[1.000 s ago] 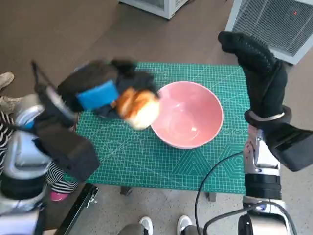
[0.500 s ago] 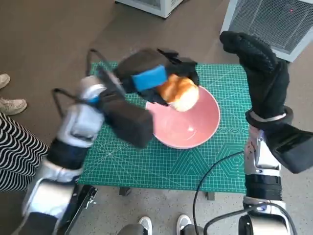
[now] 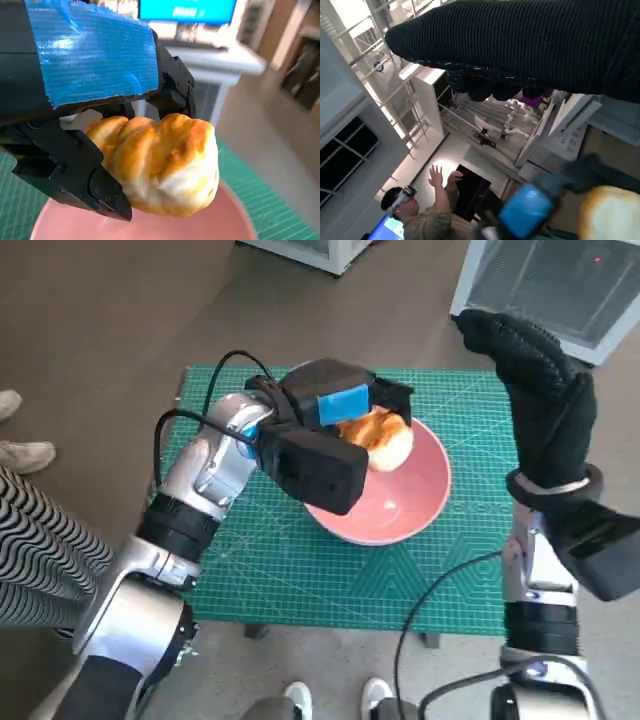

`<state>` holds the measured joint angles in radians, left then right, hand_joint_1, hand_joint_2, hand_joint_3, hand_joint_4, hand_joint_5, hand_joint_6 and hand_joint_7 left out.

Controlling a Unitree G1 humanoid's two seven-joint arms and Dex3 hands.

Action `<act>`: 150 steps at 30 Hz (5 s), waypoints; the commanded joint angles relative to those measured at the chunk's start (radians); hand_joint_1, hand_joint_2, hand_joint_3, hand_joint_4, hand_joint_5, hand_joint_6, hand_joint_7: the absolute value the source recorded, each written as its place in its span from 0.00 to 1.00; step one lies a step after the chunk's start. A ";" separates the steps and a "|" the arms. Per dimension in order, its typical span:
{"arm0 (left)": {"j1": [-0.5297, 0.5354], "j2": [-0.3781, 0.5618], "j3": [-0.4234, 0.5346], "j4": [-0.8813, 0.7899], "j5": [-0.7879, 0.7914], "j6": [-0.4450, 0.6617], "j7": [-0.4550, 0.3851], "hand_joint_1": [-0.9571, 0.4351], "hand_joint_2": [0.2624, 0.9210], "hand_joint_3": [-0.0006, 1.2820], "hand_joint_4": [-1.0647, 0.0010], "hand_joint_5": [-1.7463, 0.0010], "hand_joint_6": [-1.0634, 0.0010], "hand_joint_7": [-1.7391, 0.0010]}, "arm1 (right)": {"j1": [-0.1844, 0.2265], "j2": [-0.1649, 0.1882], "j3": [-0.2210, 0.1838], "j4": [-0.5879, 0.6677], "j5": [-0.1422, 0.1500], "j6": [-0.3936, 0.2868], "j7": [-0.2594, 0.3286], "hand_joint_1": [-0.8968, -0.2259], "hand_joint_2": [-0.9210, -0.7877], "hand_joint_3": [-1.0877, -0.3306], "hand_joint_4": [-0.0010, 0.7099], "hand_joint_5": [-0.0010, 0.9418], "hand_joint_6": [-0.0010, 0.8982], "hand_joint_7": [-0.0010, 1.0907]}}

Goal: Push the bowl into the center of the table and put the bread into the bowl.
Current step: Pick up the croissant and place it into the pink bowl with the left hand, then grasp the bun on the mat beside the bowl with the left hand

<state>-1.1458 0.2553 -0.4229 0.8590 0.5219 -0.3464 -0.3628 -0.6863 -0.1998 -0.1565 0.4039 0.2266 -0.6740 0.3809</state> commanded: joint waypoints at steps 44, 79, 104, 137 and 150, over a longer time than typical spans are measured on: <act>0.298 0.482 0.390 -0.501 -0.310 0.081 -0.335 0.53 0.75 0.01 0.96 0.99 0.85 0.90 | 0.034 -0.017 0.002 0.008 0.005 0.000 -0.011 0.30 0.00 0.46 0.21 0.00 0.00 0.48; 0.244 0.489 0.202 -0.162 -0.079 0.076 -0.226 0.77 0.70 0.00 0.98 1.00 0.83 0.99 | 0.013 -0.020 0.005 0.041 0.015 -0.009 0.013 0.30 0.00 0.46 0.21 0.01 0.00 0.48; 0.036 0.320 0.010 0.294 0.102 0.094 -0.031 0.74 0.70 0.00 0.95 1.00 0.79 0.99 | 0.032 -0.042 0.002 0.001 0.013 0.011 0.016 0.30 0.00 0.46 0.20 0.00 0.00 0.49; -0.040 0.309 -0.083 0.376 0.158 0.091 -0.017 0.69 0.97 0.03 0.29 0.39 0.33 0.37 | 0.059 -0.045 -0.001 -0.060 0.015 0.069 0.008 0.28 0.00 0.47 0.22 0.01 0.00 0.49; -0.034 0.390 0.068 0.084 0.024 0.026 -0.070 0.69 1.00 0.02 0.33 0.39 0.33 0.34 | 0.048 -0.040 0.004 -0.051 0.013 0.066 0.010 0.31 0.00 0.46 0.22 0.01 0.00 0.49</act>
<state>-1.1600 0.6147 -0.4007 1.0454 0.5917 -0.2991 -0.4160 -0.6465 -0.2418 -0.1547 0.3428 0.2393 -0.6175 0.3885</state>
